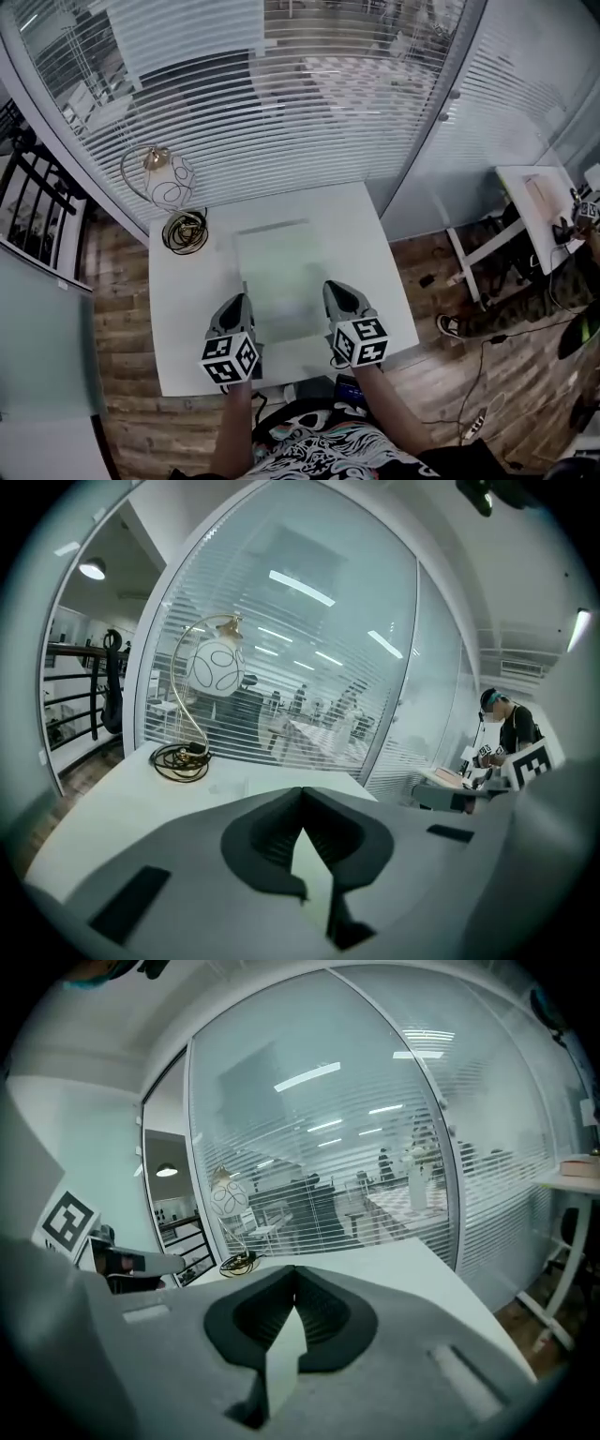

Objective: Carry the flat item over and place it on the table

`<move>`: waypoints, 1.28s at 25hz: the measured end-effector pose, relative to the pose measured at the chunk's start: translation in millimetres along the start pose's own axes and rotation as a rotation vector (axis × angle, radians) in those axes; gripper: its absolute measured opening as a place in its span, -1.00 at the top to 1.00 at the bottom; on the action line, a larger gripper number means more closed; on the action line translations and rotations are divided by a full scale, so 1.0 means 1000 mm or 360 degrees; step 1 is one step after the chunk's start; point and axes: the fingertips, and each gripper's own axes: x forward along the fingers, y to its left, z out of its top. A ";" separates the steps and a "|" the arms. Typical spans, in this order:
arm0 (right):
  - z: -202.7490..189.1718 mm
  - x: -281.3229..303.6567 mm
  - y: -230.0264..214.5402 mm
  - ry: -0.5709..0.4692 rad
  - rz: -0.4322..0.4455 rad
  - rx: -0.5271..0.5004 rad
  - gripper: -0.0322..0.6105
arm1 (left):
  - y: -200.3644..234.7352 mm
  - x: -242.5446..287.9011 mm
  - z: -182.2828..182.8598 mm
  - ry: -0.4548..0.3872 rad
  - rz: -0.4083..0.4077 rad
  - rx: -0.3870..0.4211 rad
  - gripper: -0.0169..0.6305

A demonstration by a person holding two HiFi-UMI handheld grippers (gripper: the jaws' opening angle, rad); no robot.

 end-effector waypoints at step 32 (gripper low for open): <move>0.004 -0.088 0.036 -0.0148 -0.0046 -0.0151 0.88 | -0.024 -0.090 0.007 -0.0269 -0.0114 0.0031 0.93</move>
